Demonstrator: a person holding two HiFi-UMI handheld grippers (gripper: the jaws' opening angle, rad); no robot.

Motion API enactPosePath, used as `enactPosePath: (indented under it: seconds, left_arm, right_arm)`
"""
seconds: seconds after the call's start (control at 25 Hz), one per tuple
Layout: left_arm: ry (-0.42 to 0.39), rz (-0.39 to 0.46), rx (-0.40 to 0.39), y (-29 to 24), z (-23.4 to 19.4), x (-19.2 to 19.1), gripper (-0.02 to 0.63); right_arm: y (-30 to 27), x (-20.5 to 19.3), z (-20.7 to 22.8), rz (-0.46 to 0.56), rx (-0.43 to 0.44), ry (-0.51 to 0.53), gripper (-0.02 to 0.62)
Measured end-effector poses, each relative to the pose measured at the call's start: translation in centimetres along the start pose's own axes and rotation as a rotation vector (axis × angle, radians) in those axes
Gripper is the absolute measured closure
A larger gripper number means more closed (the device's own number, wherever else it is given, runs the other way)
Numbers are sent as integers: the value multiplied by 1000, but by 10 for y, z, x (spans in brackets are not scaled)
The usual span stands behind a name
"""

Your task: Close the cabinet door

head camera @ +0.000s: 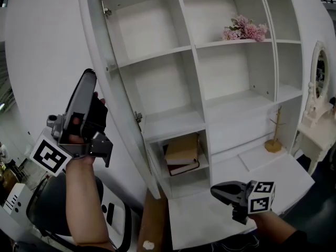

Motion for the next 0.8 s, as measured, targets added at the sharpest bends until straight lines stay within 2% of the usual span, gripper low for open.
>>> enactPosePath:
  seconds: [0.44,0.64,0.8]
  left_arm:
    - [-111,-45,26,-26,15,-24,526]
    - [-141,-67,39,-42,12,-46,526]
    - [-175,-66,57,-48,17,-50,527]
  right_arm:
    - [17,22,31,19,26,6,589]
    - [24,32,56,27,38,4,589]
    - [24,37,59,33,49,7,589]
Point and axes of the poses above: the fingertips, and each gripper's own axes: y backward along the fingers, z to its right, x out of its top, the point moved 10 cm from there along y, backward along the fingers, and after that the axes turned 9 degrees about z, right-handed, at the moved point
